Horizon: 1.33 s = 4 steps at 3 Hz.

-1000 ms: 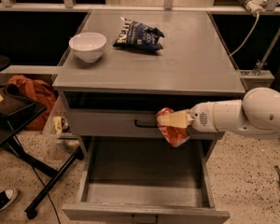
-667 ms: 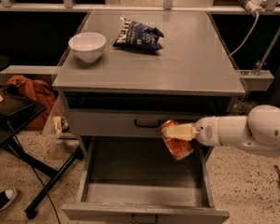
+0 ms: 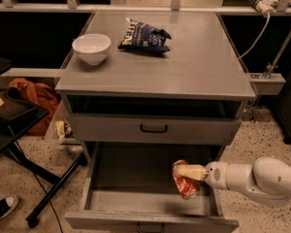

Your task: Place coke can into middle drawer

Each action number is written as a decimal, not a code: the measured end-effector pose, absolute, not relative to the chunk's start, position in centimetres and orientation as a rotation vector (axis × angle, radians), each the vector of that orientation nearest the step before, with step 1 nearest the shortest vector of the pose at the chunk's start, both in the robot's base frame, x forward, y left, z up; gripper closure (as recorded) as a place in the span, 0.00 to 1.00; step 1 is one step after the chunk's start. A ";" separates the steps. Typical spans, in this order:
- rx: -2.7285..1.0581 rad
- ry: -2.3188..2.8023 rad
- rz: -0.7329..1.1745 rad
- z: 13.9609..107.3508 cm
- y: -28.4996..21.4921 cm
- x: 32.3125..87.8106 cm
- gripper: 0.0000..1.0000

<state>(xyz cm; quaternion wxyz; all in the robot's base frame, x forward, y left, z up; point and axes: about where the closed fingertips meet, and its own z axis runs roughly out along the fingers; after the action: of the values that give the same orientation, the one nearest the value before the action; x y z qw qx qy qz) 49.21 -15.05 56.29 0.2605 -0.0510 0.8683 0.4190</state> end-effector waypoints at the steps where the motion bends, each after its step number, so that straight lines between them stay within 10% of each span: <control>1: -0.075 2.401 1.197 50.1 -13.6 49.4 1.00; 2: -0.062 2.438 1.249 45.5 -11.2 50.1 1.00; 4: -0.120 2.500 1.274 40.4 -6.0 51.3 0.58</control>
Offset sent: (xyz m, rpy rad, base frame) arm 0.0195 0.0654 -0.1616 0.0763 0.1969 0.0351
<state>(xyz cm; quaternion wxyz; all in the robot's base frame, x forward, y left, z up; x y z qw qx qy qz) 51.26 -6.04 40.38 0.1659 -0.0422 0.8778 0.4474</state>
